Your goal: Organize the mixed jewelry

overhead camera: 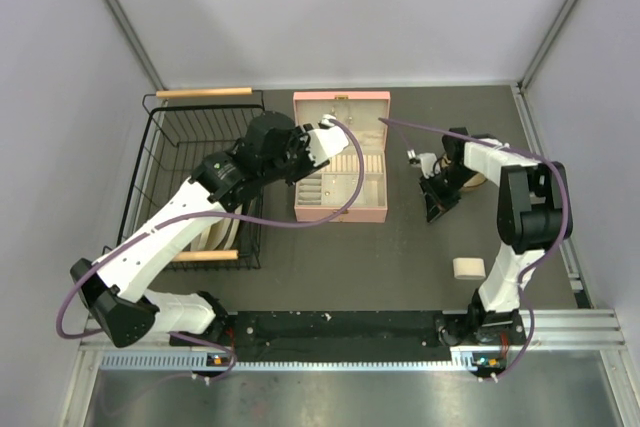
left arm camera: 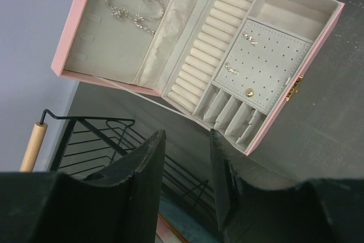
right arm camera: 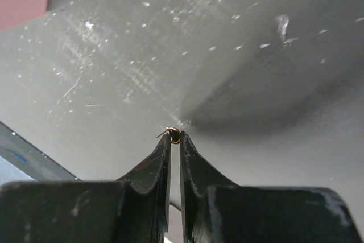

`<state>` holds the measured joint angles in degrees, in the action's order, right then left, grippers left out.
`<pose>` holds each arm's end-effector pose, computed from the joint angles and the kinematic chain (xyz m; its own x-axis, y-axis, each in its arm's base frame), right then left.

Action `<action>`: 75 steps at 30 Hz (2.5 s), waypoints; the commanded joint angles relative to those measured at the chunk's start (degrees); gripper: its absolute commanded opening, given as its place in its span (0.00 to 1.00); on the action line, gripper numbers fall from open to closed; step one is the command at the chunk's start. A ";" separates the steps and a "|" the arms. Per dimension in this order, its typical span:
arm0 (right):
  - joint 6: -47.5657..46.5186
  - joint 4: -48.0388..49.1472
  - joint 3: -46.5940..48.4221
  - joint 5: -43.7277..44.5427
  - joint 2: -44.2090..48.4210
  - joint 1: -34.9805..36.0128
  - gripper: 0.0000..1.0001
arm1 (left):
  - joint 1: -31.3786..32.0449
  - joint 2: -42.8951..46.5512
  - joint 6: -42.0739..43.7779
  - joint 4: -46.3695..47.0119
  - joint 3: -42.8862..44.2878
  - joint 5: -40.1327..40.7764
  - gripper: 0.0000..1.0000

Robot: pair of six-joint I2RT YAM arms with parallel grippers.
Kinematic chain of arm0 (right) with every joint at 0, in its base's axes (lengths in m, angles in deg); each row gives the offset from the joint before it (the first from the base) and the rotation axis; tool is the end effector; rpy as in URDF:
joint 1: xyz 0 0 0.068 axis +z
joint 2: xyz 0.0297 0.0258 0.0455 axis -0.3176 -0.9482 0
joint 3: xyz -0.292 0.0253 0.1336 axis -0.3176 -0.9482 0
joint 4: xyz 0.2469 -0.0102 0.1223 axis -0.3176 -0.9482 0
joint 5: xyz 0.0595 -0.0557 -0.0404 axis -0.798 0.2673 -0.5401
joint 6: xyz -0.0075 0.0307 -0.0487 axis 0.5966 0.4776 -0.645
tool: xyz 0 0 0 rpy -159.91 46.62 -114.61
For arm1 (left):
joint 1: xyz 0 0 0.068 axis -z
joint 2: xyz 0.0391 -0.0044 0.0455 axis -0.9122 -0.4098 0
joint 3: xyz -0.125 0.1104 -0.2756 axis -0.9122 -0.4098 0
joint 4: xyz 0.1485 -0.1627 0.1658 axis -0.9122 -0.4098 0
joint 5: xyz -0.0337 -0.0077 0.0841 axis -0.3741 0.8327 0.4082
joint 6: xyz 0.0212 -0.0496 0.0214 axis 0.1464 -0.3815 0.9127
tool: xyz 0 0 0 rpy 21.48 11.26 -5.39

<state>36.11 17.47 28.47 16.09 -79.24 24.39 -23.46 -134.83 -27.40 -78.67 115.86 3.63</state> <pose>0.3382 0.0517 0.1998 -0.8467 -0.5029 -0.1736 -0.5296 0.7654 0.3658 0.2093 -0.1886 0.4436 0.0024 0.6973 -0.7168 0.7553 0.4685 0.4582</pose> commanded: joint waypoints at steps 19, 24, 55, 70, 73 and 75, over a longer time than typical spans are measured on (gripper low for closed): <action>0.88 4.54 -0.80 0.77 0.64 0.11 0.25 | -0.16 0.83 -0.40 3.26 -2.60 -1.54 0.42; 1.32 3.14 0.17 -1.61 1.96 0.11 0.26 | -0.07 1.01 -0.31 3.26 -2.60 -1.27 0.42; 1.14 4.27 1.23 5.51 8.46 5.99 0.24 | -0.16 2.32 -0.31 4.49 -5.67 1.10 0.41; 0.70 7.43 -5.19 10.17 12.25 8.19 0.23 | -0.16 2.76 -0.66 5.10 -6.64 1.28 0.41; 0.53 8.31 -5.63 10.61 11.90 8.37 0.23 | -0.25 2.85 -0.57 5.11 -6.81 1.36 0.41; 0.44 8.75 -5.80 11.04 11.72 8.72 0.23 | -0.25 2.85 -0.57 5.19 -6.82 1.45 0.41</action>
<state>37.11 23.64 22.83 25.83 -68.99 32.04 -23.46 -133.87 -27.20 -76.42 109.52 4.68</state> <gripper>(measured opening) 0.235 0.411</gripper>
